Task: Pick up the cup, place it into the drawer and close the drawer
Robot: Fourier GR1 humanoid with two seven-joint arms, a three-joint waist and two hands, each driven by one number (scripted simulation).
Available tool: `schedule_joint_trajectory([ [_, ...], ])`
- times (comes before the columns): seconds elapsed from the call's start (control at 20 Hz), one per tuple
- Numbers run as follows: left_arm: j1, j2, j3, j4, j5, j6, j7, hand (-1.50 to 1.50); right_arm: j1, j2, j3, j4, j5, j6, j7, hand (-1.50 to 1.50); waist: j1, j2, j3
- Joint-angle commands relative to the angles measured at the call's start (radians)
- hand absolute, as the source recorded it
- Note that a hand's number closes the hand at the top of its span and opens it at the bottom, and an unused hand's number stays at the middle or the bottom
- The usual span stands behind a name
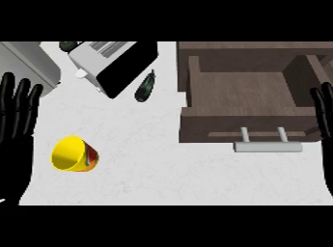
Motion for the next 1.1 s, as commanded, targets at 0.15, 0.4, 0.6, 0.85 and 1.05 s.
schedule_joint_trajectory([
  [0.15, 0.064, 0.182, 0.130, -0.009, 0.314, -0.298, -0.013, -1.50, 0.016, 0.041, 0.050, -0.010, 0.019, -0.008, -0.020, -1.50, 0.014, -0.005, -0.003],
  [0.4, 0.156, 0.200, 0.171, 0.143, 0.550, -0.378, 0.094, -1.50, -0.040, -0.034, 0.060, 0.046, -0.027, 0.070, 0.149, -1.50, 0.024, 0.000, -0.004],
  [0.6, 0.090, 0.258, 0.253, 0.331, 0.619, -0.481, 0.051, -1.50, -0.087, -0.051, 0.007, 0.110, -0.095, 0.109, 0.127, -1.50, 0.006, -0.001, -0.002],
  [0.85, 0.088, 0.234, 0.250, 0.392, 0.504, -0.496, 0.023, -1.50, -0.177, -0.058, -0.054, 0.212, -0.125, 0.116, 0.129, -1.50, 0.008, -0.003, -0.002],
  [1.05, 0.021, 0.236, 0.257, 0.533, 0.437, -0.501, -0.006, -1.50, -0.172, -0.075, -0.045, 0.160, -0.119, 0.141, 0.158, -1.50, 0.004, -0.003, -0.002],
])
